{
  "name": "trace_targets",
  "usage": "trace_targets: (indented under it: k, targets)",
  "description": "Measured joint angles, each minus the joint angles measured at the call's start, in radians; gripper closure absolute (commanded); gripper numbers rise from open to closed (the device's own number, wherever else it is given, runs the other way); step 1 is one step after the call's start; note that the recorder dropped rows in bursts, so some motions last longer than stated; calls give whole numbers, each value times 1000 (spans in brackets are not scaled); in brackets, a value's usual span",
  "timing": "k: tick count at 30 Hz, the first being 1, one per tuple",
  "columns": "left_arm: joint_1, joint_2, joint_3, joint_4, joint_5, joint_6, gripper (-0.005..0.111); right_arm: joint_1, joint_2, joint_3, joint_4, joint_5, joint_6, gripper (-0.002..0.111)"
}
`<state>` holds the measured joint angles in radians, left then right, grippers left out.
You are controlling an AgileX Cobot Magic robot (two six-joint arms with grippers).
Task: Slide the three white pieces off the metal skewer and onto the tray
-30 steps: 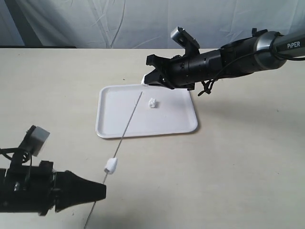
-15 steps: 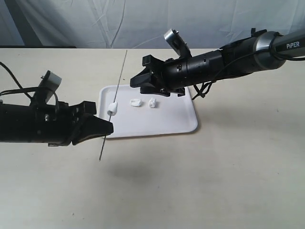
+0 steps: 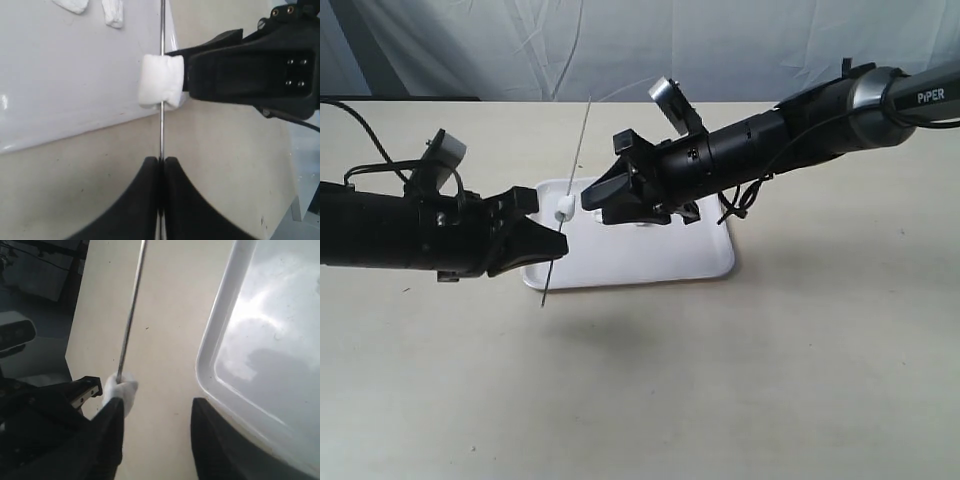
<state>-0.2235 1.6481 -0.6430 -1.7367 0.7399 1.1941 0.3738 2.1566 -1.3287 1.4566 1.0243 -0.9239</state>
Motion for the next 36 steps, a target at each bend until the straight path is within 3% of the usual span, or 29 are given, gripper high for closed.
trace_targets:
  k: [13,22,30,36]
  targets:
    - [0,7,-13,0,-24,-29,107,61,0,0,34,-17,0,67]
    - [0,7,-13,0,-28,-31,107,70,0,0,45,-27,-6,102]
    - [0,9,-2,-9,-30,-32,107,70,0,0,49,-36,-13,102]
    - [0,9,119,-35,60,-8,107,73,2,-5,44,-128,-59,102]
